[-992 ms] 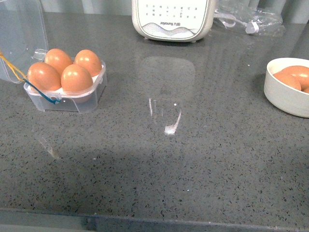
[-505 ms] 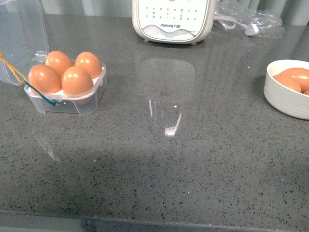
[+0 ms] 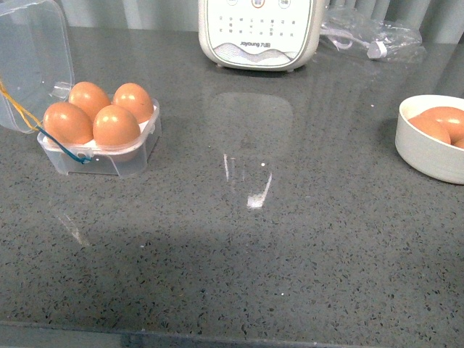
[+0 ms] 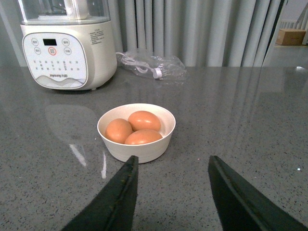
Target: Put egg into box
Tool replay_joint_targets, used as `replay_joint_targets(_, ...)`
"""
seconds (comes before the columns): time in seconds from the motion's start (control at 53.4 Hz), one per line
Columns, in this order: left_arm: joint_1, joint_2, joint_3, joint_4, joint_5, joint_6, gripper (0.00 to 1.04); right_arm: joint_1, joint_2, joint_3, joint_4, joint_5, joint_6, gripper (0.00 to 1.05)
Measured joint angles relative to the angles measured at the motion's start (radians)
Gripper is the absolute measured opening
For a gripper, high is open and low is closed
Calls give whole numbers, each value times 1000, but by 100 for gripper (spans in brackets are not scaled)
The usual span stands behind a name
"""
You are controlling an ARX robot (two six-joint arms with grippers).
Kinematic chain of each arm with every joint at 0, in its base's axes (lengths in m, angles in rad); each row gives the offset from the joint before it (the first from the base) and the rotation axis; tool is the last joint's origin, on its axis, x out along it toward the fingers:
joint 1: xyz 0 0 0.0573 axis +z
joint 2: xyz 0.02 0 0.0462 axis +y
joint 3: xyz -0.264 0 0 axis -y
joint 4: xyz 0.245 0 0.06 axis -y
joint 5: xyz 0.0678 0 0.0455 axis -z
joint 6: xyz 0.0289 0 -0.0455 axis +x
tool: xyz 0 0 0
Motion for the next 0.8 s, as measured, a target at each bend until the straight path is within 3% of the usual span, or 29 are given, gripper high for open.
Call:
replay_joint_targets(0.15,0,0,0,0,0,0,98,0,0,0,0,0,0,68)
replay_joint_targets(0.299,0,0,0,0,0,0,98,0,0,0,0,0,0,98)
replay_joint_targets(0.805,0,0,0,0,0,0,98,0,0,0,0,0,0,97)
